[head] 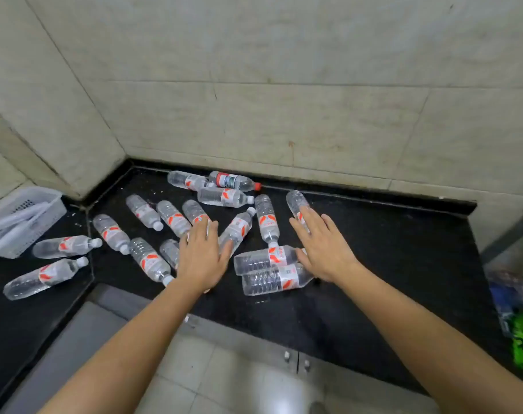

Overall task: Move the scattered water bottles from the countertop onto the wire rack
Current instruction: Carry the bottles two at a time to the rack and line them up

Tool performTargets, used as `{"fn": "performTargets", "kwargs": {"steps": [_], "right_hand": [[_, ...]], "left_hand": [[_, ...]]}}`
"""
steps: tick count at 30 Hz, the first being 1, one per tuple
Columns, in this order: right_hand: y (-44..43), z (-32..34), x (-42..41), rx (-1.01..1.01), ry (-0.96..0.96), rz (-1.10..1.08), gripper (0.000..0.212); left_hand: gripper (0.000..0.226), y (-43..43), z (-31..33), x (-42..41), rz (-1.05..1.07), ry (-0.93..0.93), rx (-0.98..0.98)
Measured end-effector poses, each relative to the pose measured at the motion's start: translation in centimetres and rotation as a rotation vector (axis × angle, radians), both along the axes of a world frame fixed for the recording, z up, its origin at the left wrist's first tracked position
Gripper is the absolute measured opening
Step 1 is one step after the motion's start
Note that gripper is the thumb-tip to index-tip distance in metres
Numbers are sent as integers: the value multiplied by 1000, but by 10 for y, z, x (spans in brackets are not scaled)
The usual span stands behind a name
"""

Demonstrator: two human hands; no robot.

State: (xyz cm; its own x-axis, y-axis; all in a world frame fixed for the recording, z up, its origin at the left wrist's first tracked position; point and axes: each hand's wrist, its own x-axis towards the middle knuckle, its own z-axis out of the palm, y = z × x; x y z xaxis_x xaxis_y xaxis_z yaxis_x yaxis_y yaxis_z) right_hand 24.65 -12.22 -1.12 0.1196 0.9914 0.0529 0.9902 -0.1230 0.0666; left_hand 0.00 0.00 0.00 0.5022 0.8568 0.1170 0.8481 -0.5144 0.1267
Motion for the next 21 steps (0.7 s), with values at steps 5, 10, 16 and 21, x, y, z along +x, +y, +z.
{"fn": "performTargets", "kwargs": {"steps": [5, 10, 16, 21], "right_hand": [[47, -27, 12, -96, 121, -42, 73], [98, -53, 7, -138, 220, -117, 71], [120, -104, -21, -109, 416, -513, 74], [85, -133, -69, -246, 492, -914, 113]], "left_hand": [[66, 31, -23, 15, 9, 68, -125], [67, 88, -46, 15, -17, 85, -209], [56, 150, -98, 25, -240, 73, -303], [44, 155, -128, 60, -454, -13, -564]]}}
